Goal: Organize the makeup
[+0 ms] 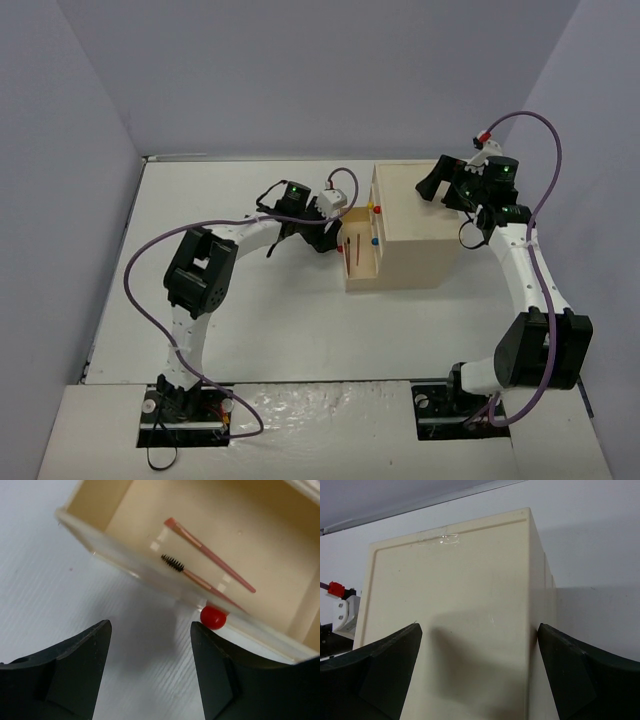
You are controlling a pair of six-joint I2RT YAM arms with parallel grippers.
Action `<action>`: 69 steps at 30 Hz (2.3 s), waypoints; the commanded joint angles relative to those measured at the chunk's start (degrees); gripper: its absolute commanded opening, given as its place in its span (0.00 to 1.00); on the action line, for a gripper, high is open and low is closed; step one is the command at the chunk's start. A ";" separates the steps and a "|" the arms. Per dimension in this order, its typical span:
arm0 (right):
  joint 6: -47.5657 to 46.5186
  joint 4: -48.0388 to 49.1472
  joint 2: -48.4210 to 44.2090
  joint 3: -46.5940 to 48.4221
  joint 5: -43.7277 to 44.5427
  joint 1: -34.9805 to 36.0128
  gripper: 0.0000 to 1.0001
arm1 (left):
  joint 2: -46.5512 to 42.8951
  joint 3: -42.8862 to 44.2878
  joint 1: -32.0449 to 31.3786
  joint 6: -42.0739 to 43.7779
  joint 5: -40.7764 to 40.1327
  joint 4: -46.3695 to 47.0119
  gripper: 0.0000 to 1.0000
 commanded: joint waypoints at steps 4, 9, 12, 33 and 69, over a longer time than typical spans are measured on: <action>0.03 3.28 0.93 2.03 -4.98 0.23 0.97 | 2.09 8.84 -3.44 2.45 5.43 7.96 0.61; 1.06 3.69 1.18 0.71 -6.41 0.56 0.95 | 5.85 12.41 -5.12 1.10 7.30 10.01 0.61; 1.68 4.37 1.00 -0.43 -6.36 0.75 0.95 | 7.19 13.00 -5.34 -2.89 7.42 15.07 0.61; 1.74 5.36 -0.36 0.15 0.31 0.58 0.97 | 4.39 7.13 -5.21 -20.54 -3.25 31.79 0.68; -15.78 2.59 -48.44 -7.00 49.64 20.66 1.00 | -82.22 -12.48 13.47 -17.93 -54.59 -30.80 0.97</action>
